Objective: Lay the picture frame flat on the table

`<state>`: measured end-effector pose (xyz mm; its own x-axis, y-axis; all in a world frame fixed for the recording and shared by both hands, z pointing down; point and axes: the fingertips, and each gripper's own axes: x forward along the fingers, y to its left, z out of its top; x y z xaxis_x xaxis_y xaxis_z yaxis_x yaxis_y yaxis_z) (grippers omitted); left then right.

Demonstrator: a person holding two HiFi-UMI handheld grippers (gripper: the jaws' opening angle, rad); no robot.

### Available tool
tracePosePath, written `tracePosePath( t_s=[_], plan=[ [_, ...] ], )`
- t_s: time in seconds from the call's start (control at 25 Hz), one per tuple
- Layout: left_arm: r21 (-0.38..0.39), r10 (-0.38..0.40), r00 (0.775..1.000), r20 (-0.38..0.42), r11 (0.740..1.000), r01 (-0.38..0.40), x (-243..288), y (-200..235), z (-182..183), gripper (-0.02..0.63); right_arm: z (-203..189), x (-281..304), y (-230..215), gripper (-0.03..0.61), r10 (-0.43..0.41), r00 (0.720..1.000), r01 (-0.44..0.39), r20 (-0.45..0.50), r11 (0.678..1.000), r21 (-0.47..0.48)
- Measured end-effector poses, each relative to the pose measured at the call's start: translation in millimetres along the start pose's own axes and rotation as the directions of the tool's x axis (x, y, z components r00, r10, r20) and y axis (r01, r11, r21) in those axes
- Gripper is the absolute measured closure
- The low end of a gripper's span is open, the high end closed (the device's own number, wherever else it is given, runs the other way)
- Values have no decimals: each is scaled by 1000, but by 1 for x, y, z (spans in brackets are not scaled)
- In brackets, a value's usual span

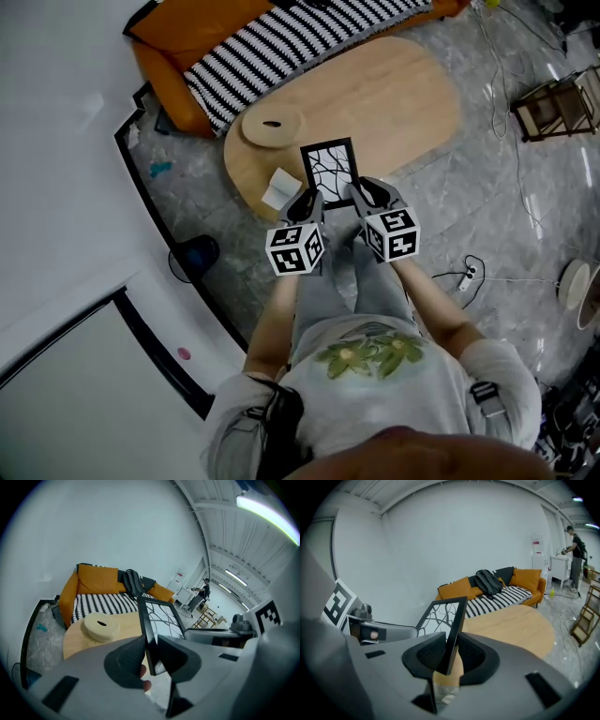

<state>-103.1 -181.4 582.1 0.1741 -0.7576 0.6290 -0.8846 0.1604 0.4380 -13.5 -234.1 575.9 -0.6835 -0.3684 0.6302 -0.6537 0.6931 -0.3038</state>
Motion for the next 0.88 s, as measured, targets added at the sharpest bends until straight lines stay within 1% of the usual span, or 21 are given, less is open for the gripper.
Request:
tracePosePath(
  t_s=[0.24, 0.4, 0.56, 0.88],
  plan=[
    [-11, 6, 1000, 1, 1000, -6, 20, 12, -12, 525, -12, 19, -10, 489, -12, 1000, 12, -15, 1000, -4],
    [-32, 12, 1000, -8, 999, -12, 35, 19, -24, 525, -21, 30, -18, 489, 0, 1000, 0, -11, 1000, -4],
    [-37, 6, 1000, 0, 999, -6, 47, 28, -32, 525, -32, 44, -24, 489, 1, 1000, -1, -19, 1000, -14],
    [-57, -1, 1000, -5, 998, 1, 78, 50, -67, 522, -67, 78, -39, 489, 29, 999, -31, -42, 998, -46]
  ],
)
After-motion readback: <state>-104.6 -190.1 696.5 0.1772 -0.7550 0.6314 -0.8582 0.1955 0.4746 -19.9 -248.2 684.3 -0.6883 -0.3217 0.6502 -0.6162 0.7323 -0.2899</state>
